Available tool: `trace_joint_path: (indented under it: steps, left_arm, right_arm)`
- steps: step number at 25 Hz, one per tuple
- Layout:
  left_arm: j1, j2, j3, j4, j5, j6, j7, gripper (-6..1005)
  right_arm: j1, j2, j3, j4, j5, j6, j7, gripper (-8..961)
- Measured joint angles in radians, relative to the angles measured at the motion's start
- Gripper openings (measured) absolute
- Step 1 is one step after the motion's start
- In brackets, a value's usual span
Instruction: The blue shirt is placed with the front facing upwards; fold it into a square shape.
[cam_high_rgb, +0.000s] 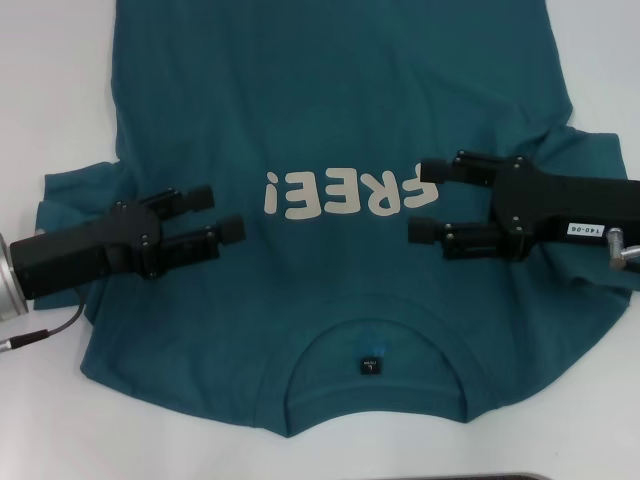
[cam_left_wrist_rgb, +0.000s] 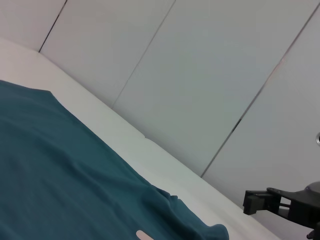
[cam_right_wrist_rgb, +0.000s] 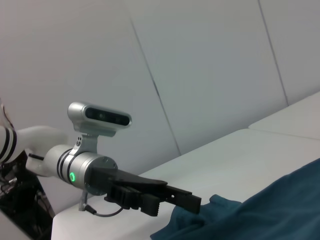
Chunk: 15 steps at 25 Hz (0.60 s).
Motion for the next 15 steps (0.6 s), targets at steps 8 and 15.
trace_joint_path:
  steps: [8, 15]
  left_arm:
    - [-0.006, 0.003, 0.0, -0.003, 0.004, 0.0, 0.084, 847]
    - [-0.012, 0.006, -0.001, -0.011, 0.005, 0.002, 0.091, 842]
  right_arm:
    - [0.014, -0.004, -0.015, 0.037, -0.012, 0.012, -0.013, 917]
    - [0.016, -0.009, -0.016, 0.053, -0.013, 0.017, -0.004, 916]
